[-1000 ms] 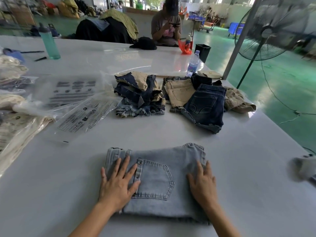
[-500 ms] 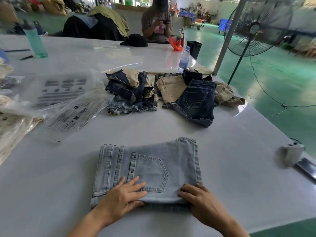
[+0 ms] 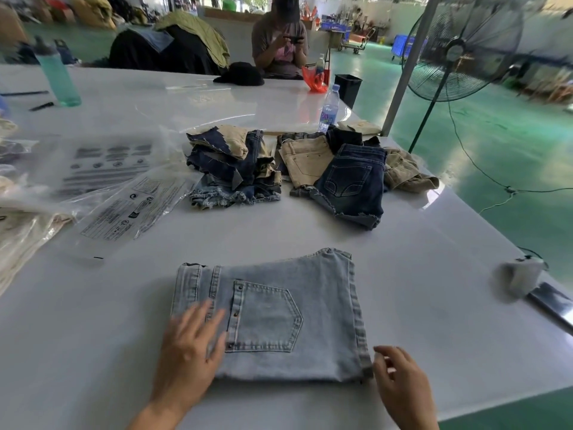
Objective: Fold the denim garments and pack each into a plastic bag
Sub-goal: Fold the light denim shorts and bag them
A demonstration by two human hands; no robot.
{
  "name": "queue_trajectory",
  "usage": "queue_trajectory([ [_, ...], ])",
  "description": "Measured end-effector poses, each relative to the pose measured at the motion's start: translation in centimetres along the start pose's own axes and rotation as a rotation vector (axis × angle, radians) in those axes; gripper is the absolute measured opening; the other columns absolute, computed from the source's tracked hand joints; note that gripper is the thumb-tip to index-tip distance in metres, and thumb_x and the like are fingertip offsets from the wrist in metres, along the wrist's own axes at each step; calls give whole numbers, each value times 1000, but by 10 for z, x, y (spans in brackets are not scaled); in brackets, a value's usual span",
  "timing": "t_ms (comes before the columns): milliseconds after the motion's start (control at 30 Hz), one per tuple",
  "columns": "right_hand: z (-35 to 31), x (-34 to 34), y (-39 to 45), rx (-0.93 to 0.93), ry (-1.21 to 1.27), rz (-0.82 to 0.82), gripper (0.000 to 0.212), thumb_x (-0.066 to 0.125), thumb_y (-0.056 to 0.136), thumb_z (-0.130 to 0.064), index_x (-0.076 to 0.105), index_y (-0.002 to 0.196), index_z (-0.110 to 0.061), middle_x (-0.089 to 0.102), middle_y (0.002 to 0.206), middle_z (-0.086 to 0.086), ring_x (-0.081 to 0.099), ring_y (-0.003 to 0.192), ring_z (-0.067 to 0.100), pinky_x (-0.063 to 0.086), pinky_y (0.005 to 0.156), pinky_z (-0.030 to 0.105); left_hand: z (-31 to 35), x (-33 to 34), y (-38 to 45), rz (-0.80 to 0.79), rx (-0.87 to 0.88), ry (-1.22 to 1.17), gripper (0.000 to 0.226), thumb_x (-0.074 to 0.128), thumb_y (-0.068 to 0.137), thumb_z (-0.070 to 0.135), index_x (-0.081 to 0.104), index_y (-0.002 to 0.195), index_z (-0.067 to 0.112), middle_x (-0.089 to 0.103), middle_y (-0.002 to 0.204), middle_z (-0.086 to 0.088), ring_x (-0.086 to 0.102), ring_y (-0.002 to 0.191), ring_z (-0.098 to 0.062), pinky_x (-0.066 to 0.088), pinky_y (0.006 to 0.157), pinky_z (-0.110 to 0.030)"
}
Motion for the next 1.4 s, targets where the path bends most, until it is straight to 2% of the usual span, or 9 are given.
queue_trajectory([
  [100,8,11,-1,305,-10,-215,14,74,81,-31,62,77,-24,65,70,-2,58,69,16,44,70,30,-24,-1,-6,-61,-319,11,94,14,90,67,61,112,-11,59,106,-37,60,85,-53,51,68,-55],
  [200,3,19,0,371,-149,-376,31,71,78,-49,59,80,-20,60,71,-4,54,72,15,36,64,26,-33,9,-16,-135,-516,-74,79,51,86,56,51,113,-18,58,92,-41,60,75,-54,53,62,-56],
  [333,-4,30,2,407,89,-475,33,73,80,-27,50,62,-11,48,58,4,47,57,16,42,57,31,-44,6,-11,-167,-761,-129,54,64,83,46,49,97,-5,63,95,-34,64,85,-45,50,67,-43],
  [467,-3,27,8,592,811,-367,11,65,83,4,57,89,8,62,73,18,62,63,22,56,55,33,-42,-4,-12,57,-765,-279,41,66,85,30,44,103,0,65,92,-32,64,82,-48,39,61,-39],
  [667,22,16,7,451,204,-231,31,85,66,-9,58,81,-10,69,62,8,66,56,22,55,65,39,-34,10,-24,-80,-810,-242,43,63,87,31,40,103,-2,62,103,-36,63,91,-48,46,70,-46],
  [933,30,19,8,552,407,-173,25,77,78,-10,62,63,5,65,56,19,66,59,34,57,69,50,-38,7,-31,-155,-890,-221,43,55,90,37,43,103,-2,59,113,-35,58,102,-48,43,79,-46],
  [1167,34,17,8,725,873,-203,24,70,76,9,54,60,2,53,51,13,52,43,14,49,43,18,-37,5,-26,20,-826,-300,26,58,89,7,33,89,0,56,89,-47,58,80,-60,44,68,-52],
  [1300,34,9,8,591,466,-259,25,80,67,7,58,58,0,57,49,11,51,48,18,46,50,27,-46,10,-30,-23,-844,-304,25,59,87,2,36,93,-2,57,89,-47,56,83,-61,44,70,-52],
  [1400,18,12,16,418,-38,-496,22,78,73,-13,58,83,-11,67,74,4,61,73,20,48,71,32,-46,10,-29,-182,-825,-155,29,60,88,13,33,96,3,60,98,-40,59,92,-53,43,74,-47],
])
Point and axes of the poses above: each hand's wrist, its own y-axis towards the middle knuckle, its own x-axis out of the palm, z = x × y, the point moved 6 cm from there along y, towards the middle knuckle
